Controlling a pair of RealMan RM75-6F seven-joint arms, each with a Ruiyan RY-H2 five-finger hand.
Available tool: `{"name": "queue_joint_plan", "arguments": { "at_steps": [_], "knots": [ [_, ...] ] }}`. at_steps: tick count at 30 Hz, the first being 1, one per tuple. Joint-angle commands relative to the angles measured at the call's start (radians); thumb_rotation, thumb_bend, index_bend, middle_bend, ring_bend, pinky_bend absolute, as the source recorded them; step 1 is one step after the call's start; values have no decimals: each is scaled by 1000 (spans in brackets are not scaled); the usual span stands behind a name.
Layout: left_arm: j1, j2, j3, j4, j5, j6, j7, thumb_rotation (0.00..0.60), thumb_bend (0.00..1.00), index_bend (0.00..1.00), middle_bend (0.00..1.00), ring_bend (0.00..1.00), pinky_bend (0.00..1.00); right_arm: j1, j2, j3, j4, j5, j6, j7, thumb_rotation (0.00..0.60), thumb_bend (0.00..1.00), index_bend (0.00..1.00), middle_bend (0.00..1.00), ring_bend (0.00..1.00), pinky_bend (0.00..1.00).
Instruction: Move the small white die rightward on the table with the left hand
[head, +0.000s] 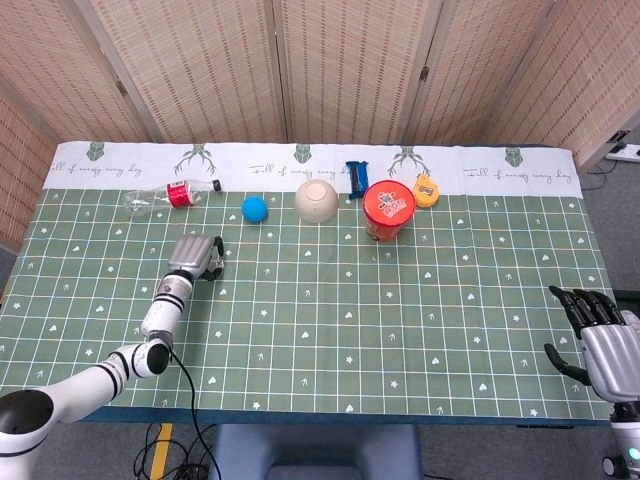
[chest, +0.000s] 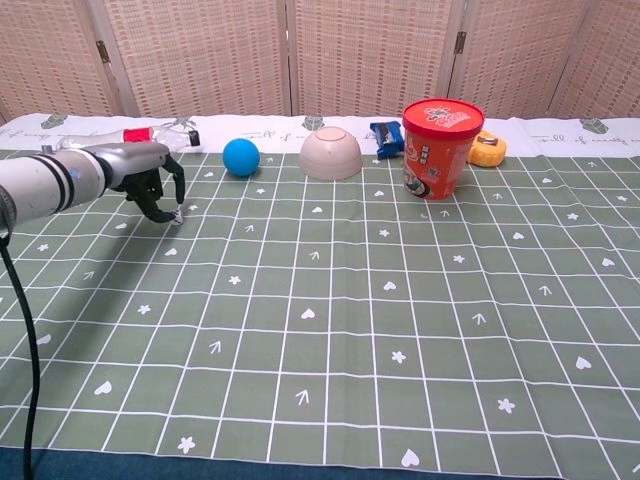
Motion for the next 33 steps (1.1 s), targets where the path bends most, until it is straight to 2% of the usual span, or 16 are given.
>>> {"name": "queue_joint_plan", "arguments": {
  "at_steps": [1,15,25,29,33],
  "knots": [
    [-5,-10,3,16,-9,-6,6,600,350,463,942,828,988,-1,1,0,-1,1,0,-1,600,242,130,213,157,162],
    [-15,-48,4,71,-26,-17,7,600,351,500,942,828,988,-4,1,1,1,9,-1,0,600,242,130,213,157,162],
    [-22,-67,0,94,-18,-16,3,600,390,553,943,831,988,-7,1,2,0,12,2,-1,600,242,130,213,157,162],
    [-13,-52,-3,70,10,0,-22,600,422,571,943,832,988,-9,1,2,-1,8,6,1,600,242,130,213,157,162],
    [18,-3,3,-18,95,50,-89,600,423,575,943,832,988,-10,-3,0,3,3,9,5,600,242,130,213,157,162]
  ]
}}
